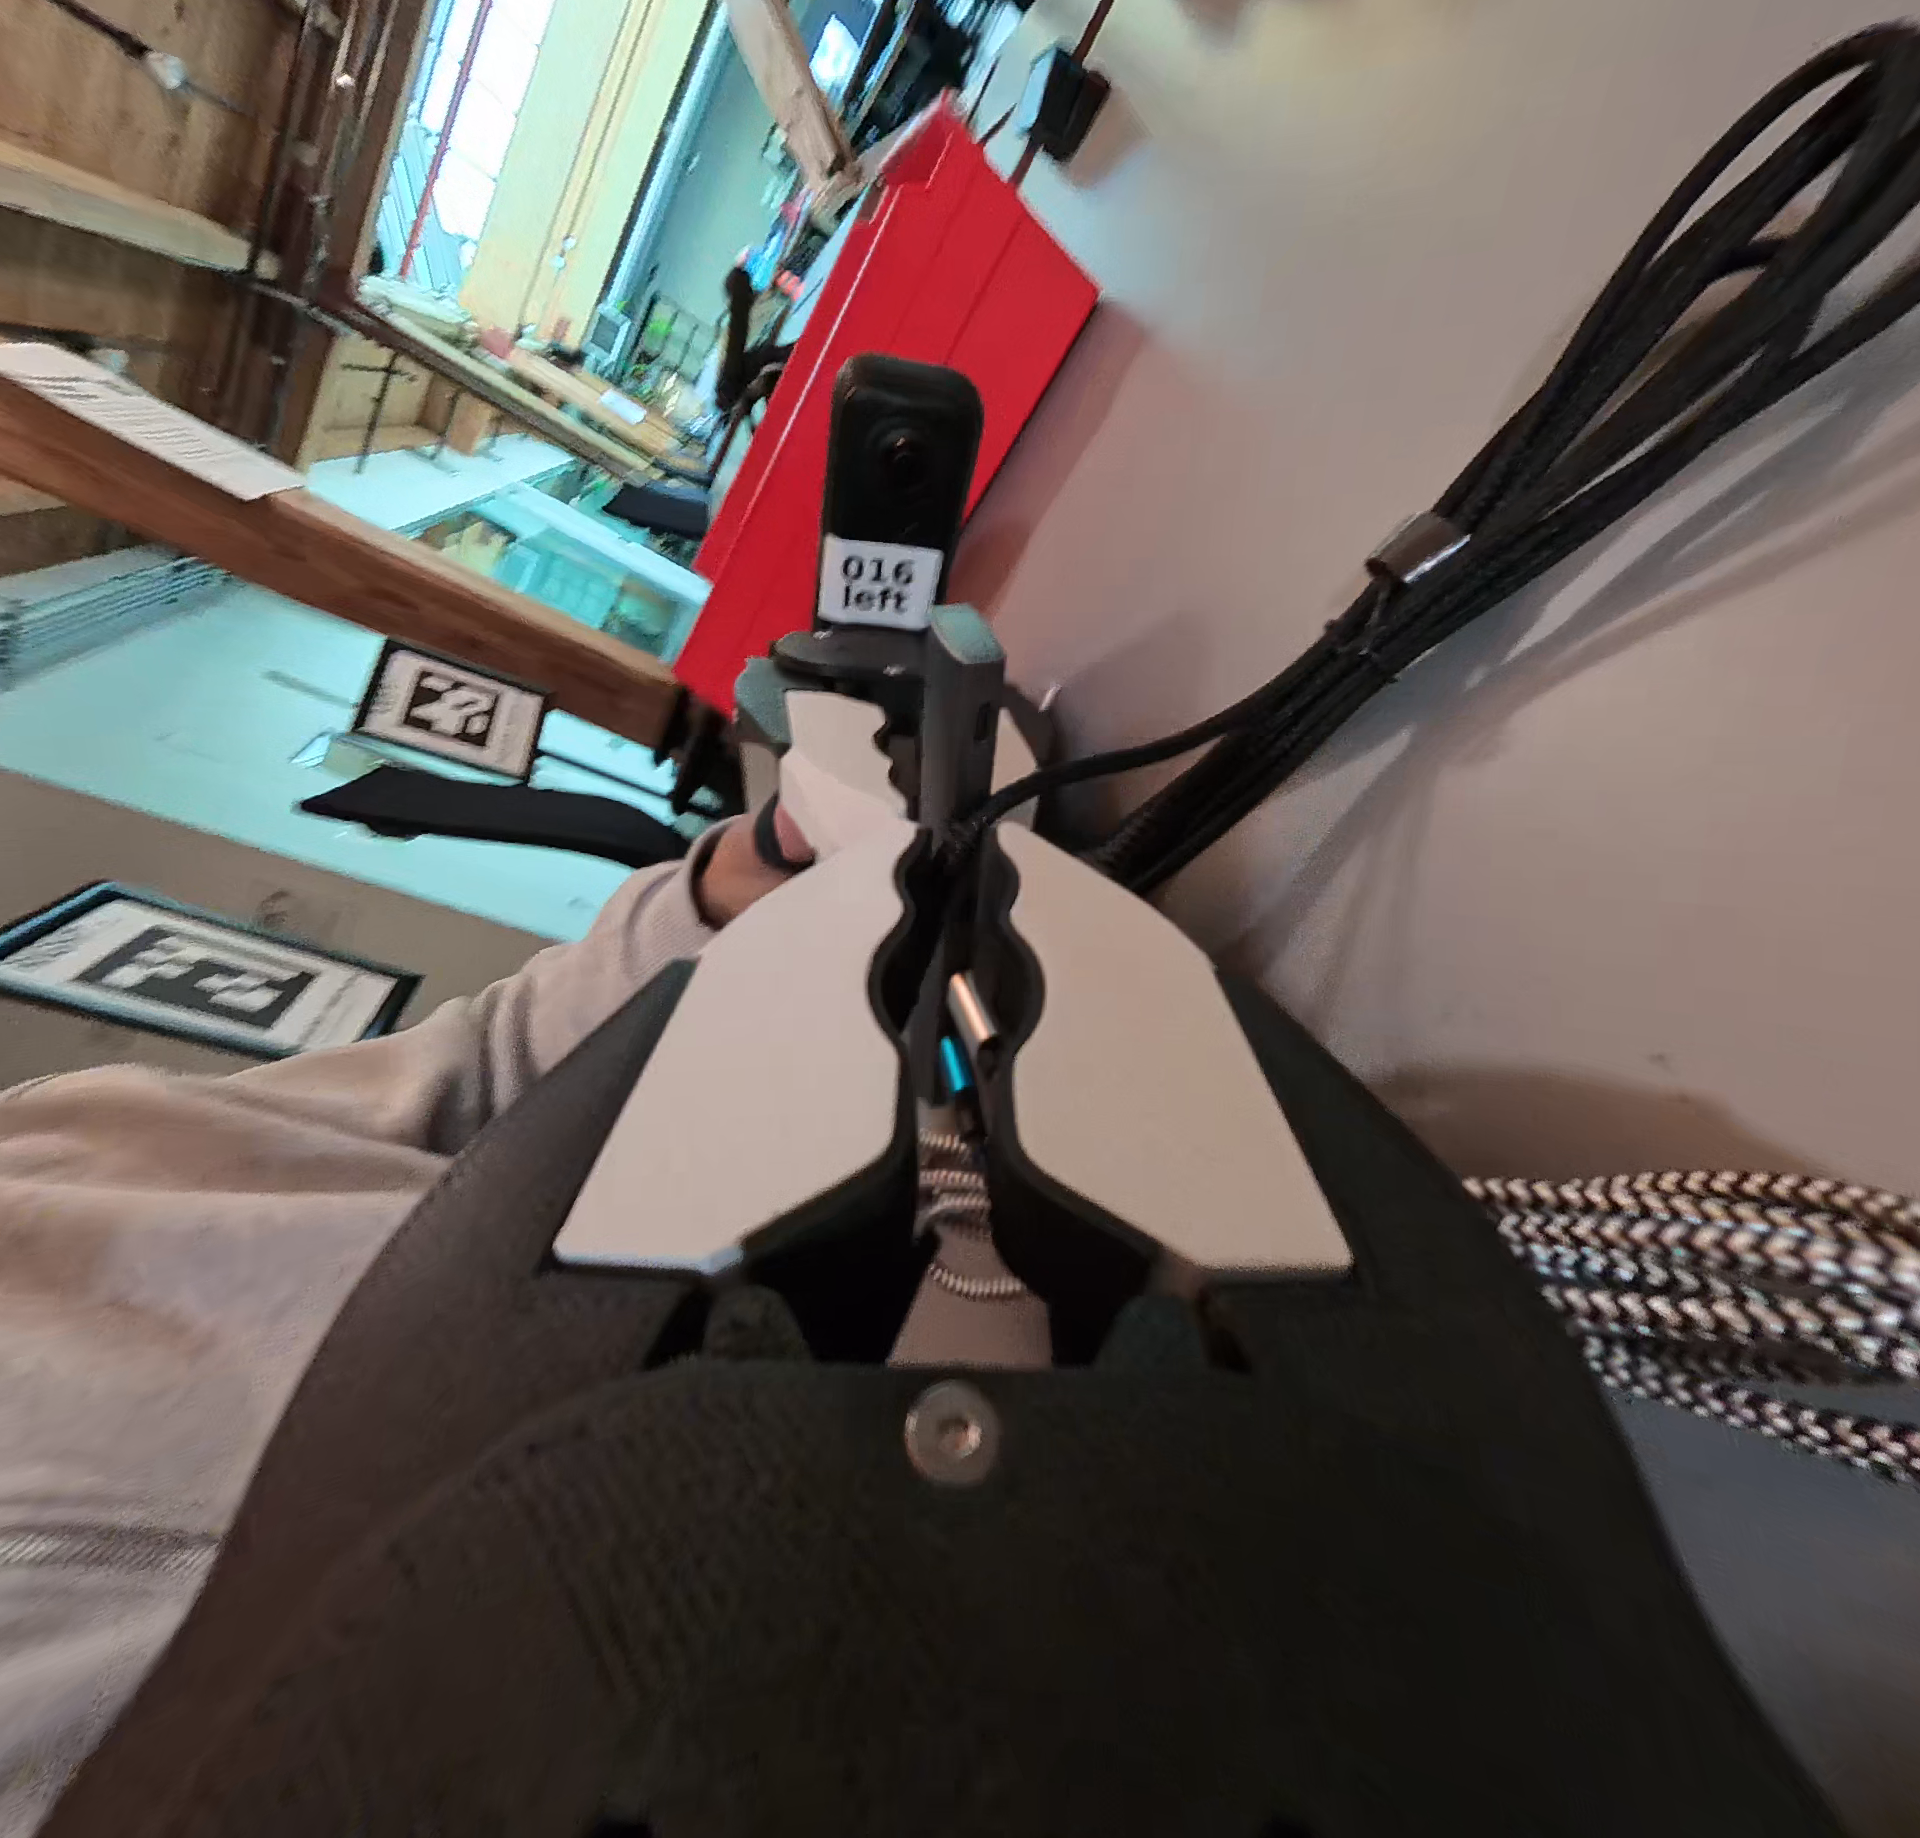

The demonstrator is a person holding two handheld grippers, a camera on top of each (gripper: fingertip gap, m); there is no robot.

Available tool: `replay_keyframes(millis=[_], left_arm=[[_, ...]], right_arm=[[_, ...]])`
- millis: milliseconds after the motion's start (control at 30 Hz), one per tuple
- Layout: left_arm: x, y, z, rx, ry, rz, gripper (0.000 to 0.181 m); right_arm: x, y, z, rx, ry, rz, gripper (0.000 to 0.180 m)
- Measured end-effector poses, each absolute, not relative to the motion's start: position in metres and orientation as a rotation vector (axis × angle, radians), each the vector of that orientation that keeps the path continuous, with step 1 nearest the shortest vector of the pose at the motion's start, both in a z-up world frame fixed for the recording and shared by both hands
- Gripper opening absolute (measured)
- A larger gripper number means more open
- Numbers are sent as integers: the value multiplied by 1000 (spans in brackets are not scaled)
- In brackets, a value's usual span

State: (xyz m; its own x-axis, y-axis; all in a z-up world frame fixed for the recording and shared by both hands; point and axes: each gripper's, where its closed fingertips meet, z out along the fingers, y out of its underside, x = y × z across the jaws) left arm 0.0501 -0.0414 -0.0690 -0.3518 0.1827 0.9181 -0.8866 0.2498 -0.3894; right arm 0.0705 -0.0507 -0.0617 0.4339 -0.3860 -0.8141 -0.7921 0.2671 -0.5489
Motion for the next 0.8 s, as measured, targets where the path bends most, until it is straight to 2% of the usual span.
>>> replay_keyframes(millis=[233,433,467,533,600,800], left_arm=[[52,-41,-66,699,-1463,1330,20],[40,-47,-60,652,-1420,1316,44],[38,-48,-61,652,-1436,1312,42],[39,-50,-68,686,-1491,1300,24],[39,-50,-71,701,-1516,1295,14],[39,-49,-67,686,-1487,1311,14]], right_arm=[[80,-50,-63,-1313,1222,127,9],[80,-48,-66,-1362,1228,25,9],[79,-47,-66,-1371,1225,13,9],[78,-46,-65,-1379,1212,4,9],[78,-46,-63,-1370,1207,7,9],[77,-48,-61,-1339,1188,140,13]])
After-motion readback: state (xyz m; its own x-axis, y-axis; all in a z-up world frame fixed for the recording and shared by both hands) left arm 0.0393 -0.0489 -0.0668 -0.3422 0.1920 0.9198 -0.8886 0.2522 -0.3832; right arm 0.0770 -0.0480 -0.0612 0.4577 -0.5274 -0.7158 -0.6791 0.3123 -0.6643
